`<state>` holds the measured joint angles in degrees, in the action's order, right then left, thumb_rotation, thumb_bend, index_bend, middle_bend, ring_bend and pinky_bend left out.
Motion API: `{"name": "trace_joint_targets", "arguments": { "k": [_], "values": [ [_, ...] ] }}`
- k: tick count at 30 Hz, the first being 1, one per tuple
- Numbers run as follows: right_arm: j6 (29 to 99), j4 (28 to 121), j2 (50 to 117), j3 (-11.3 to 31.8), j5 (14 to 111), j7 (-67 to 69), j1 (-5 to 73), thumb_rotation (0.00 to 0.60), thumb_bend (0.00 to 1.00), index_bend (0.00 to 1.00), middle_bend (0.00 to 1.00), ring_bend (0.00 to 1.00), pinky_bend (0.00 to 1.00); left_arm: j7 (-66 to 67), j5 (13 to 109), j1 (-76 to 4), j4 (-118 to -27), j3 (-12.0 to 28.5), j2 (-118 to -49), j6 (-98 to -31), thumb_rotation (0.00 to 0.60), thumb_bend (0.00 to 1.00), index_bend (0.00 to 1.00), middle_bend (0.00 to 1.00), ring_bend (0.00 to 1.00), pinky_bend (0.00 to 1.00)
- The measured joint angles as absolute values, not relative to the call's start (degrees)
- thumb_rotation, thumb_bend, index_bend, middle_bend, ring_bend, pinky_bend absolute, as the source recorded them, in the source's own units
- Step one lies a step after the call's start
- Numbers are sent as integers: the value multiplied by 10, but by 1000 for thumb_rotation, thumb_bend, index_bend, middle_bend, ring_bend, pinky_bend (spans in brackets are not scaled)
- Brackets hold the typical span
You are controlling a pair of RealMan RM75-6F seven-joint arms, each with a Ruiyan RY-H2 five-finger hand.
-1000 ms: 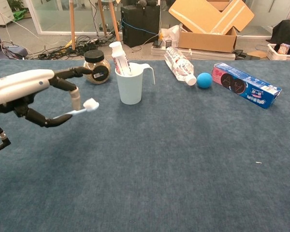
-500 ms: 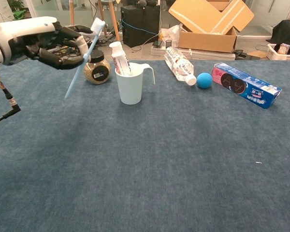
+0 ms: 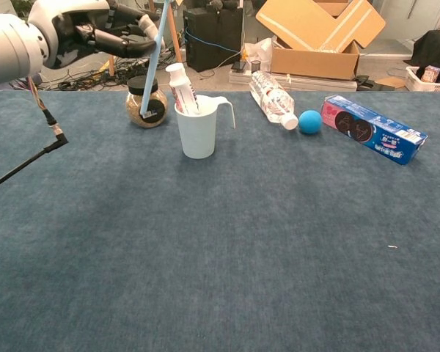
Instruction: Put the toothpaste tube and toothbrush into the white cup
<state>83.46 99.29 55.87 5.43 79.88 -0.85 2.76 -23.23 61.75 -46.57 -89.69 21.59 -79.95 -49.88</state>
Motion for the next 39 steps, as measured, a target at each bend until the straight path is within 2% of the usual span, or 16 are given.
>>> {"name": "trace_joint_targets", "arguments": {
  "k": [18,39],
  "values": [
    [828,992,556,56,791,-6,29,600,139,166,133,178,540,-303,578,-516,-765,279,-894,-481,600,421,631,0,0,1],
    [813,986,547,63,768,12,32,600,139,166,133,178,540,-390,584,-583,-618,313,-977,-409,600,421,629,0,0,0]
  ]
}}
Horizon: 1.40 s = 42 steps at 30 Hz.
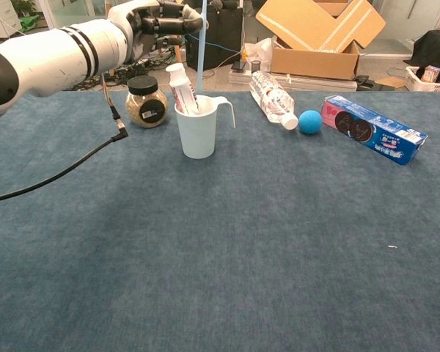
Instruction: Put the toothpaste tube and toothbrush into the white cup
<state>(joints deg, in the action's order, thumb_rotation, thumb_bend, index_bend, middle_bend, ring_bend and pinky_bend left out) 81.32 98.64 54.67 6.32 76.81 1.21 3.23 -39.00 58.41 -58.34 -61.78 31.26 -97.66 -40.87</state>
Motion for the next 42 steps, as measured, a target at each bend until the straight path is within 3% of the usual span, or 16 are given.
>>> {"name": "trace_joint_targets", "arguments": {
  "k": [42],
  "values": [
    [815,988,543,64,766,16,30,600,139,166,133,178,540,-502,661,-590,-517,279,-1026,-383,600,420,614,0,0,0]
  ]
}}
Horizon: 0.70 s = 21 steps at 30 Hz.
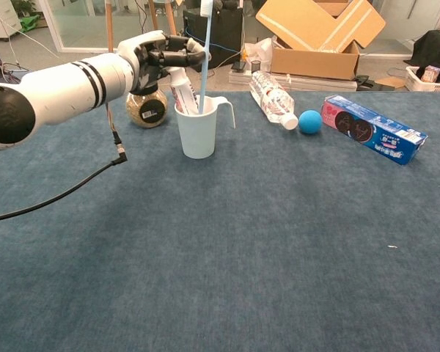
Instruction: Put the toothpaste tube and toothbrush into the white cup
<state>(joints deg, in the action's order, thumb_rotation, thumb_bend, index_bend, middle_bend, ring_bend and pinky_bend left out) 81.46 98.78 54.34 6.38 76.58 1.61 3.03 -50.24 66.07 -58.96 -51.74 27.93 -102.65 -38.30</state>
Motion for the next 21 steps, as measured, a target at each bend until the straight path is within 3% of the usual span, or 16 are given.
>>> {"name": "trace_joint_targets", "arguments": {
  "k": [7,21],
  "values": [
    [815,989,543,64,766,17,30,600,139,166,133,178,540,-514,672,-587,-520,271,-1025,-383,600,421,600,0,0,0],
    [814,990,542,63,766,16,30,600,140,166,133,178,540,-530,686,-586,-520,260,-1023,-380,600,421,392,0,0,0]
  ]
}}
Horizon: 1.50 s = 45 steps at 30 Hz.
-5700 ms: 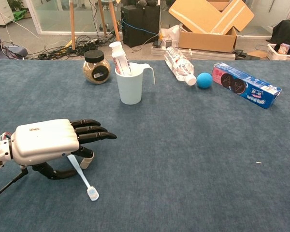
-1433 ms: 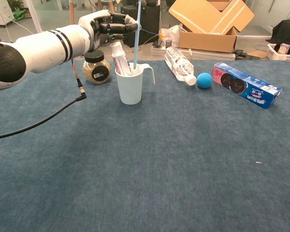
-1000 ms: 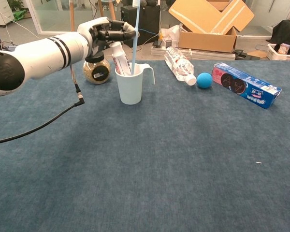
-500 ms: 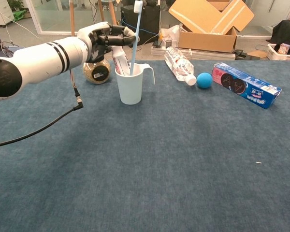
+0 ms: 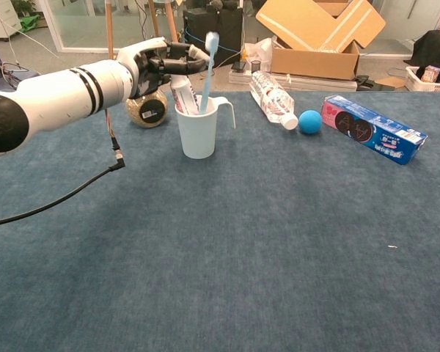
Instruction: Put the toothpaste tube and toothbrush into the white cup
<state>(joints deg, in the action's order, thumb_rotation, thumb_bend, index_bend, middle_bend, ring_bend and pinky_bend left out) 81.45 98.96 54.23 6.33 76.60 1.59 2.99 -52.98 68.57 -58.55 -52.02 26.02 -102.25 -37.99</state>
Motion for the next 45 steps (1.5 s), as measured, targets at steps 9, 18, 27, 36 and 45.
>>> {"name": "trace_joint_targets", "arguments": {
  "k": [9,18,27,36,45],
  "values": [
    [814,990,542,63,766,18,30,600,140,166,133,178,540,-535,688,-588,-518,259,-1021,-377,600,421,323,0,0,0],
    [813,989,542,63,766,15,30,600,139,166,133,178,540,-533,686,-585,-532,260,-1011,-382,600,421,313,0,0,0],
    [813,990,544,61,769,11,31,600,139,166,133,178,540,-507,675,-578,-546,260,-1004,-389,600,420,374,0,0,0],
    [812,991,544,61,767,10,31,600,139,166,133,178,540,-430,640,-570,-549,261,-1010,-408,600,420,345,0,0,0],
    [811,991,543,61,766,10,31,600,139,166,133,178,540,-432,646,-564,-554,259,-1009,-409,600,418,219,0,0,0]
  ]
}}
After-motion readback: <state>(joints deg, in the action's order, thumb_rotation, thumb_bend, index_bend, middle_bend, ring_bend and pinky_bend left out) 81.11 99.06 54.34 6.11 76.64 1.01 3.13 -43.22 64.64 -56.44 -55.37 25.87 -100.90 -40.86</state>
